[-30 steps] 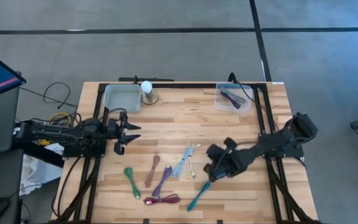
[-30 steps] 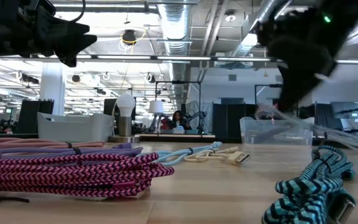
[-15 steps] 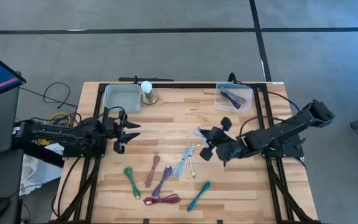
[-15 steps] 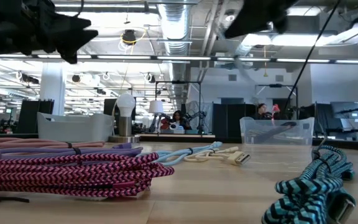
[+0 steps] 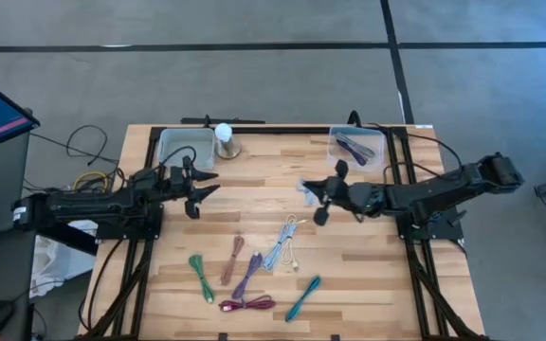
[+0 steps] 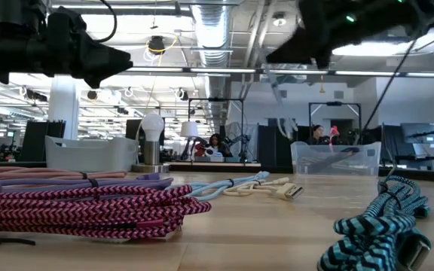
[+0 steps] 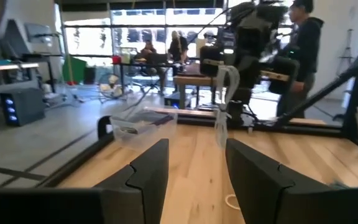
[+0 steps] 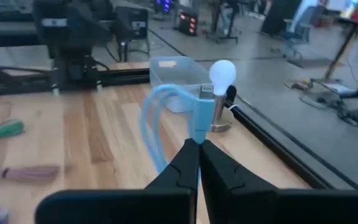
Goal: Pick & Place USB Port
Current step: Put the bottom light blue charger cable into the gray bin
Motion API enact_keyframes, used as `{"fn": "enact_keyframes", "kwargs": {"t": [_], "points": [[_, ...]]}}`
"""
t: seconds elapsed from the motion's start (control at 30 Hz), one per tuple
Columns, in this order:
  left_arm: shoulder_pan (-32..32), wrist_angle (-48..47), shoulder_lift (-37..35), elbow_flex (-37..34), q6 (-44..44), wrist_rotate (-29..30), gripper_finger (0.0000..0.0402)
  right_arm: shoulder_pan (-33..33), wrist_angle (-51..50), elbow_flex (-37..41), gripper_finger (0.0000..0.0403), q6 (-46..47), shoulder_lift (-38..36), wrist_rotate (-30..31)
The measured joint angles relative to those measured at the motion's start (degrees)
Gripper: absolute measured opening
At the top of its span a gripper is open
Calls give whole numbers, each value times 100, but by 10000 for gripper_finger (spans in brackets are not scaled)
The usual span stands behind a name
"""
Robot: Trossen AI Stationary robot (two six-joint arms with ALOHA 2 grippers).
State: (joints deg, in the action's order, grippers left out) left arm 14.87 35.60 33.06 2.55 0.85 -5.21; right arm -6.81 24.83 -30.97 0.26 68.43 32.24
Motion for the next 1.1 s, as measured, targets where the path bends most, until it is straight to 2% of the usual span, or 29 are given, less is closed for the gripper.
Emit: {"fn": "enact_keyframes", "kwargs": {"t": [0.1, 0.23, 0.37, 0.53, 0.73, 0.93, 1.1], "points": [[79, 5, 41, 0, -16, -196, 159, 205, 874, 755, 0, -312, -468, -425], [79, 175, 58, 0, -24, -188, 159, 762, 2138, 1631, 0, -360, -976, -1418], [180, 470, 124, 3, 13, 76, 159, 1057, 2202, 1793, 0, -197, -1106, -1777], [410, 474, 567, 260, 17, -72, 159, 1037, 2303, 1359, 0, -628, -465, -1936], [442, 483, 1567, 690, 29, -105, 159, 1464, 2840, 577, 0, -664, 594, -3068], [423, 675, 2335, 967, 34, -105, 159, 1766, 3037, -81, 0, -486, 1439, -3703], [418, 1129, 2605, 1093, -15, -314, 159, 1755, 3167, -704, 0, -475, 2028, -4034]]}}
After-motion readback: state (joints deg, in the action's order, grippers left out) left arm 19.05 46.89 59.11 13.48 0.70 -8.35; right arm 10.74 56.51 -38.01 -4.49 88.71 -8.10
